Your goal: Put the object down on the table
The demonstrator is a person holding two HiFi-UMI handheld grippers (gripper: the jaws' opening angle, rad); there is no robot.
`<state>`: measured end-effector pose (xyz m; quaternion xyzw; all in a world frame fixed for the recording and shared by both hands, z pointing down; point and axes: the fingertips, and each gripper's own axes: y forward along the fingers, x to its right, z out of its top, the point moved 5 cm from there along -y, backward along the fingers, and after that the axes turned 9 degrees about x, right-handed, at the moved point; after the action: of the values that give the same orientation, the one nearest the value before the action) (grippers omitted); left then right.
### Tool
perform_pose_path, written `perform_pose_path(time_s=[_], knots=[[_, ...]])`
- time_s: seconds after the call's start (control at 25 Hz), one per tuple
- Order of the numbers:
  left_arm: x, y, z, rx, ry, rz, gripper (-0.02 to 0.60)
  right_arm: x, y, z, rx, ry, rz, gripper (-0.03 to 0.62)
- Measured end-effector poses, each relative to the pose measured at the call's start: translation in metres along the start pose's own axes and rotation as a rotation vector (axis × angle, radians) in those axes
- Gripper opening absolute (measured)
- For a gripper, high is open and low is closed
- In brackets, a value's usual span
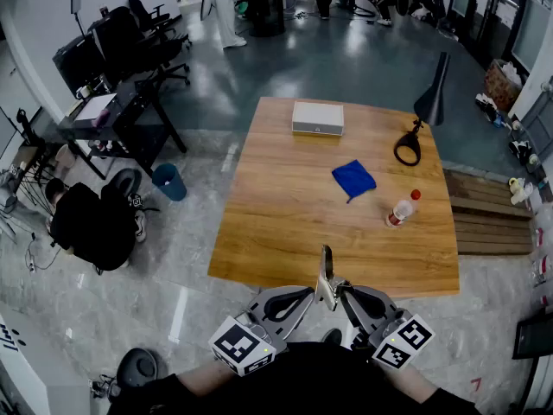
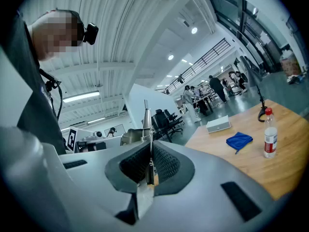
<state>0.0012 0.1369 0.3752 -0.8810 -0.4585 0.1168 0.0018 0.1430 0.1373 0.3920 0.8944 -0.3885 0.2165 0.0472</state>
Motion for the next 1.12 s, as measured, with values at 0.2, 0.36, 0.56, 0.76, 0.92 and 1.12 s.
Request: perform_pose_path(time_s=[0.2, 0.36, 0.56, 0.76, 0.92, 1.12], knots=[[0.002, 0.0, 0.0, -0.006, 0.003, 0.001, 0.002, -0.001, -0.001, 0.0, -0.003, 0.0, 0.004, 0.012], [0.003, -0.001, -0.002, -0.016, 0.003, 0.003, 0.002, -0.002, -0.001, -0.002, -0.011, 0.002, 0.007, 0.012], [0.004, 0.003, -0.003, -0.016, 0.0, -0.002, 0.002, -0.001, -0.002, 0.0, -0.001, 0.018, 0.022, 0.012], [0.004, 0.011, -0.007, -0.023, 0.0, 0.019, 0.002, 0.01, -0.005, 0.0, -0.01, 0.029, 0.028, 0.012], [0.005, 0.026, -0.013, -0.033, 0.013, 0.059, 0.002, 0.033, -0.009, 0.002, -0.025, 0.044, 0.039, 0.012], [-0.005, 0.042, -0.017, -0.028, 0.041, 0.148, 0.002, 0.064, -0.003, 0.004, -0.063, 0.044, 0.083, 0.012]])
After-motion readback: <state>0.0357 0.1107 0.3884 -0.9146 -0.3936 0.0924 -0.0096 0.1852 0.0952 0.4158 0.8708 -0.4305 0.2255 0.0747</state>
